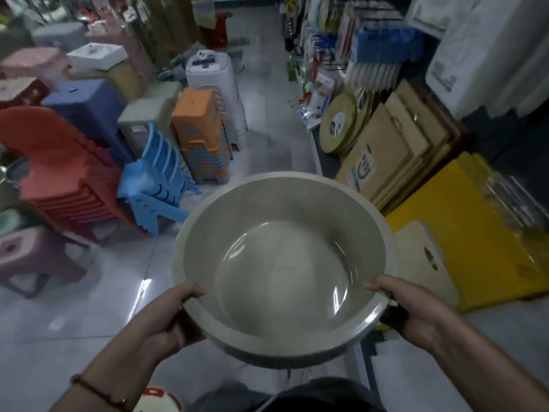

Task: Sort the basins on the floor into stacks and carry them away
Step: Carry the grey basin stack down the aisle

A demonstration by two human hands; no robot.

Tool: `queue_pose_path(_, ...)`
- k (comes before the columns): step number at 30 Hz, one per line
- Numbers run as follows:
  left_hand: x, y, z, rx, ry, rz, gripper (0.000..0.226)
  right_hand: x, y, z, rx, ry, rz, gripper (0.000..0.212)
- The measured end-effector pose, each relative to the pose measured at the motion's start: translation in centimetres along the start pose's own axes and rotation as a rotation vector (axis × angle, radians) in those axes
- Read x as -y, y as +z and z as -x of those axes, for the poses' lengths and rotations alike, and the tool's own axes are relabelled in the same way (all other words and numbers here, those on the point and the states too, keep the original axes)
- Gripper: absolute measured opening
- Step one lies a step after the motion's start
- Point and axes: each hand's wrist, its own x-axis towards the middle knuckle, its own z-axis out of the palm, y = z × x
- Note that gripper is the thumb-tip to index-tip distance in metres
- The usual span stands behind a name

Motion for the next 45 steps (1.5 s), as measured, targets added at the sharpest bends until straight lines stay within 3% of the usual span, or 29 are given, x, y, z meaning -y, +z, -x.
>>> queue_pose_path(4,-4.6,1.2,-2.7,-0.021,0.014,0.083,0.034,6.1,3.3,-4.3,0.061,-0.027,0.068,0.030)
queue_pose_path(9,-11.0,1.8,-8.4,-0.065,0.042,0.111,0.023,10.9,8.6,-10.1,0.092,0.001,0.102,0.013)
queue_pose_path(24,-39.2,8.0,-27.0,0.034,0.021,0.003,0.025,27.1,24.5,-28.2,-0.046,0.076,0.018,0.022)
queue_pose_path(28,-45.4,11.2,-30.4,0.074,0.020,-0.042,0.023,31.0,26.0,-32.1,-0.066,0.101,-0.054,0.034)
queue_pose_path(33,-51.1,16.9,-35.1,0.088,0.000,-0.098,0.026,36.8,26.1,-38.1,-0.082,0.090,-0.185,0.011)
queue_pose_path(40,-60.3,26.4,-42.1,0.044,-0.012,-0.119,0.034,47.5,26.8,-49.0,-0.073,0.096,-0.213,0.016)
queue_pose_path(45,-67.0,31.4,-45.9,0.007,0.005,-0.034,0.021,57.8,29.2,-55.2,-0.034,0.069,-0.157,0.013)
